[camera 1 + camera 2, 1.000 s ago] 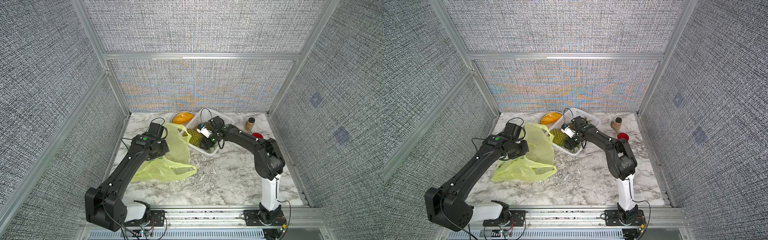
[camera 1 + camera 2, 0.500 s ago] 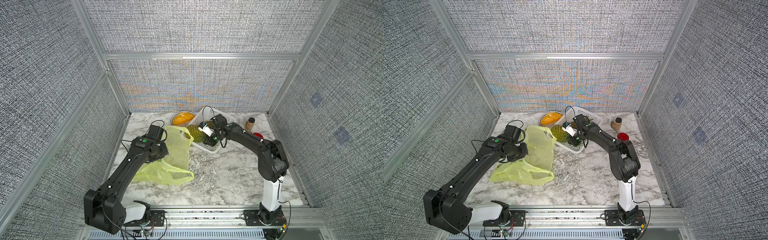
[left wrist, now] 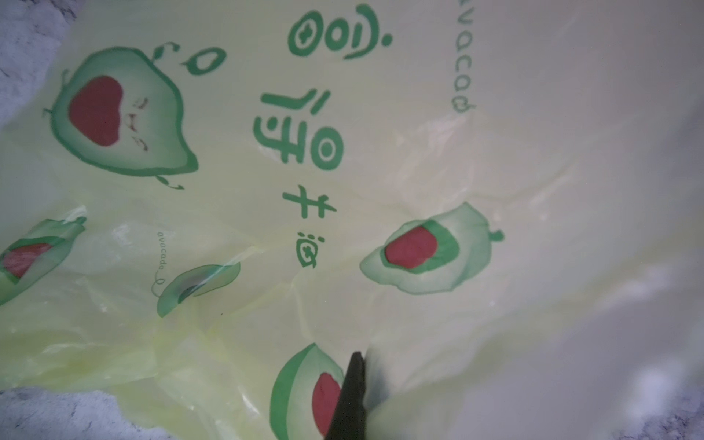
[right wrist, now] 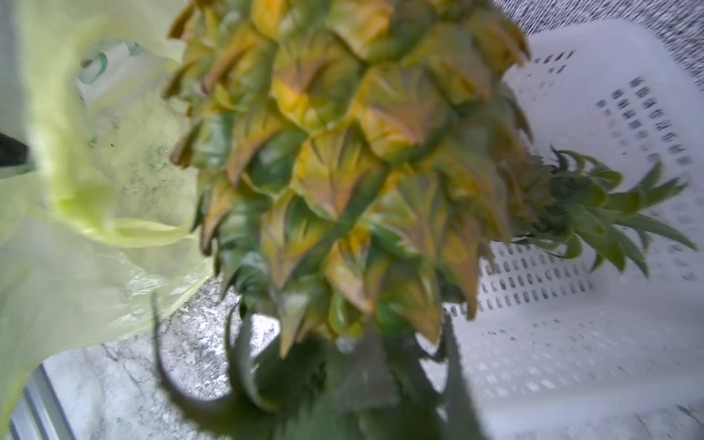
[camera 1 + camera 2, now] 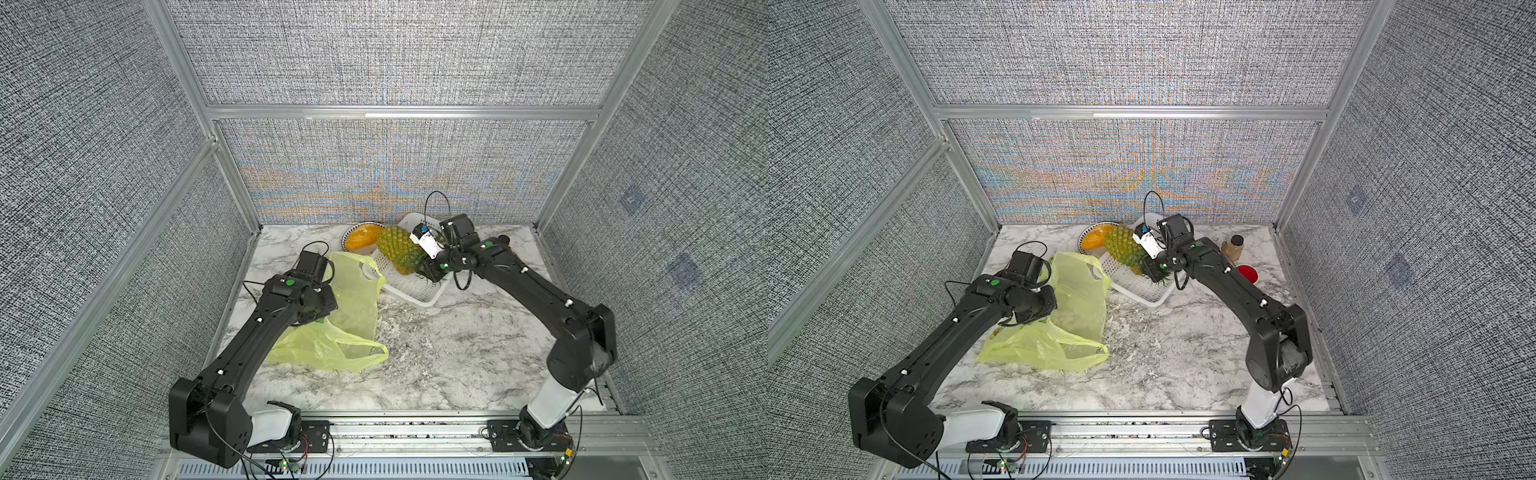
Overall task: Place the pineapple into a plastic bag & tie a knot
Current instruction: Pick up the pineapple from the basket, then place the pineapple in the plastic bag.
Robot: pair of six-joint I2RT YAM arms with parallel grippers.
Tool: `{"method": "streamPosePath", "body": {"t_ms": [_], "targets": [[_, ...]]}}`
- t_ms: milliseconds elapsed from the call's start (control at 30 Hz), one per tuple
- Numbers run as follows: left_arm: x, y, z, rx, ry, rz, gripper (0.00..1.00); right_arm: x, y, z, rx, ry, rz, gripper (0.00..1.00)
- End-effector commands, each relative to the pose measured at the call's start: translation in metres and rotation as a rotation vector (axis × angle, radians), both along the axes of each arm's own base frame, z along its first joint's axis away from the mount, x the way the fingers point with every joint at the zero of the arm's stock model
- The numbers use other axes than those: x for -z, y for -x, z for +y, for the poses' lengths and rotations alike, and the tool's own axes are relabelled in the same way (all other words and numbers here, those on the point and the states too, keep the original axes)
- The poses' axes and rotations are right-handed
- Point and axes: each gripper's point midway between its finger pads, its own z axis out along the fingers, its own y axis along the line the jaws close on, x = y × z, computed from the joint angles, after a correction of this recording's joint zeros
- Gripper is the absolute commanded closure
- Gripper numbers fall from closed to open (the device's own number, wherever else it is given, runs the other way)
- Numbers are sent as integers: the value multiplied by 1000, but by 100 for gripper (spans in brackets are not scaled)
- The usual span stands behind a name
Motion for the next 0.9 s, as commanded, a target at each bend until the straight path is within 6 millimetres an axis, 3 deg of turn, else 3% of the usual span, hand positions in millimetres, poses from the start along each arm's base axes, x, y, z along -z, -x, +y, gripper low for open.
{"method": "streamPosePath", "body": {"t_ms": [0,200,267,367,500,600,867], "targets": [[0,-3,-4,20,18,-11,100,-26,21,0,13,-57,-11,100],[0,-2,-5,44,15,-16,100,-41,104,32,-156,-90,2,100],[0,-2,-6,56,18,-23,100,-36,131,45,-219,-108,24,100],[0,0,-7,71,23,-32,100,-15,149,57,-244,-104,68,100],[-1,3,-10,100,42,-44,100,17,154,77,-274,-43,96,100],[-3,5,-13,135,52,-57,100,43,146,91,-264,21,113,100],[-12,9,-23,230,89,-115,100,78,125,133,-292,106,79,100]]}}
